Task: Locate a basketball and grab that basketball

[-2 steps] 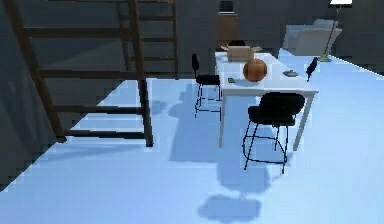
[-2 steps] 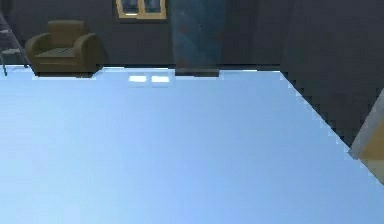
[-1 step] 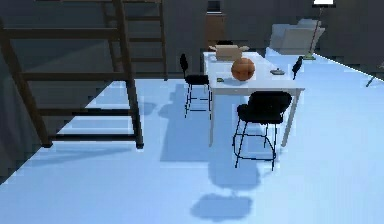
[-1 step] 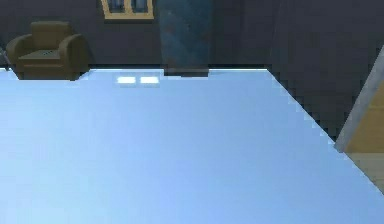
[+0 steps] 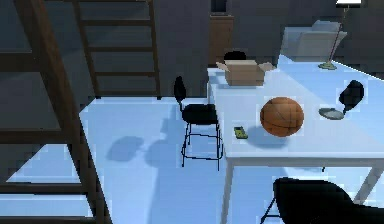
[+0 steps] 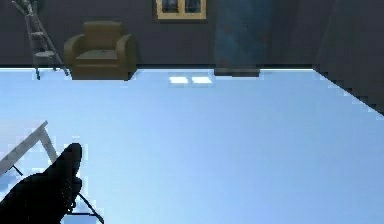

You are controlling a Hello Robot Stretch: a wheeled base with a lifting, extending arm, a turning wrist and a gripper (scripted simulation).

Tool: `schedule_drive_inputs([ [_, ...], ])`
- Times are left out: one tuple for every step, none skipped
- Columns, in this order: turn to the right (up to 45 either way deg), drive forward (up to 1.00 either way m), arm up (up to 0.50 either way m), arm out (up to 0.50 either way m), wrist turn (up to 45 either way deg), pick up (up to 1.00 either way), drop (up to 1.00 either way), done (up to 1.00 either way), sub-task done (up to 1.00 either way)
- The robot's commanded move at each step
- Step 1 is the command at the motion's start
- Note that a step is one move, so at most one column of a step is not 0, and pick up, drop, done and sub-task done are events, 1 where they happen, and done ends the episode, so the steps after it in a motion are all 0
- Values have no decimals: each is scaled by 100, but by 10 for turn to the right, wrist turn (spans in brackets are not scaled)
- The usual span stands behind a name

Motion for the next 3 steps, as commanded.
schedule_drive_inputs([
  [60, 0, 0, 0, 0, 0, 0, 0, 0],
  [0, 20, 0, 0, 0, 0, 0, 0, 0],
  [-450, 0, 0, 0, 0, 0, 0, 0, 0],
])
